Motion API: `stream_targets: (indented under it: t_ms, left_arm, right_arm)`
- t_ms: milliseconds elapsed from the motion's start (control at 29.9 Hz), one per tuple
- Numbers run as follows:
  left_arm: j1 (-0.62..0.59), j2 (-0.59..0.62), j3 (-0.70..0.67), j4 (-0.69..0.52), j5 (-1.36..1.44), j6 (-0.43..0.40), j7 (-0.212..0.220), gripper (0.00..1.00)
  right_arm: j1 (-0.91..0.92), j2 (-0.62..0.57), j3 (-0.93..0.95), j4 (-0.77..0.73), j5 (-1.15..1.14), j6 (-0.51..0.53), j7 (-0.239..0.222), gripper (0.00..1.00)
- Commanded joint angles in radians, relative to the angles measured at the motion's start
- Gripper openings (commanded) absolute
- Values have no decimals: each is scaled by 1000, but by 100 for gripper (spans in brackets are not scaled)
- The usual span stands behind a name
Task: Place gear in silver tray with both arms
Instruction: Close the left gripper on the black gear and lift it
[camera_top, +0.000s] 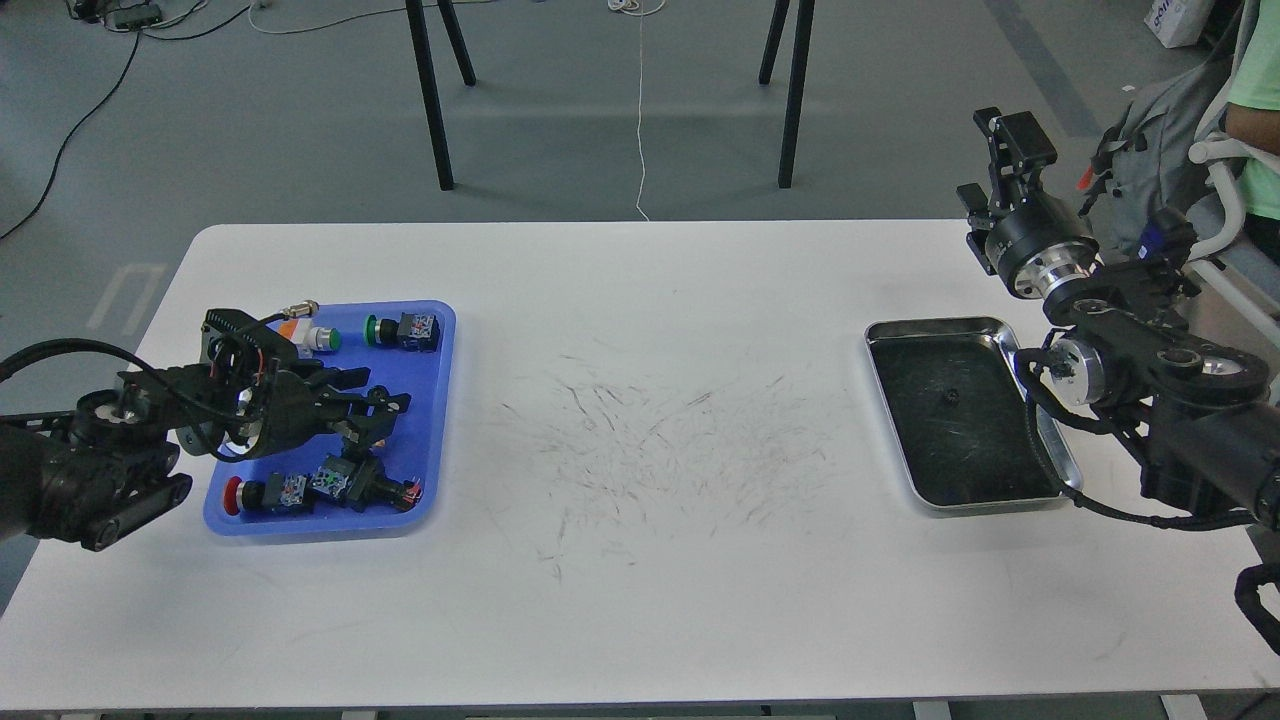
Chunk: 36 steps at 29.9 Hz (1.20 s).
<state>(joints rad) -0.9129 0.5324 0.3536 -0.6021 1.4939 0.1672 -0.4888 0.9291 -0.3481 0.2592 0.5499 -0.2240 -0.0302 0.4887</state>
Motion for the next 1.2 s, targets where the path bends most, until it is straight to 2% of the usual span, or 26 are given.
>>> stream_targets:
  t_ms: [0, 234, 969, 1170]
  left_arm:
    - [0, -2, 10, 15, 0, 0, 0, 53]
    - [-1, -2, 16, 19, 0, 0, 0, 49]
    - [-4, -2, 15, 10, 17, 2, 0, 14]
    - [-12, 11, 13, 4, 9, 2, 0, 11]
  right_arm:
    - [-1, 0, 0, 1, 0, 0, 0, 95]
    - [-3, 0, 0, -1, -1, 0, 0, 95]
    - [-10, 0, -5, -10, -5, 0, 0, 95]
    - [-15, 0, -6, -12, -6, 0, 0, 95]
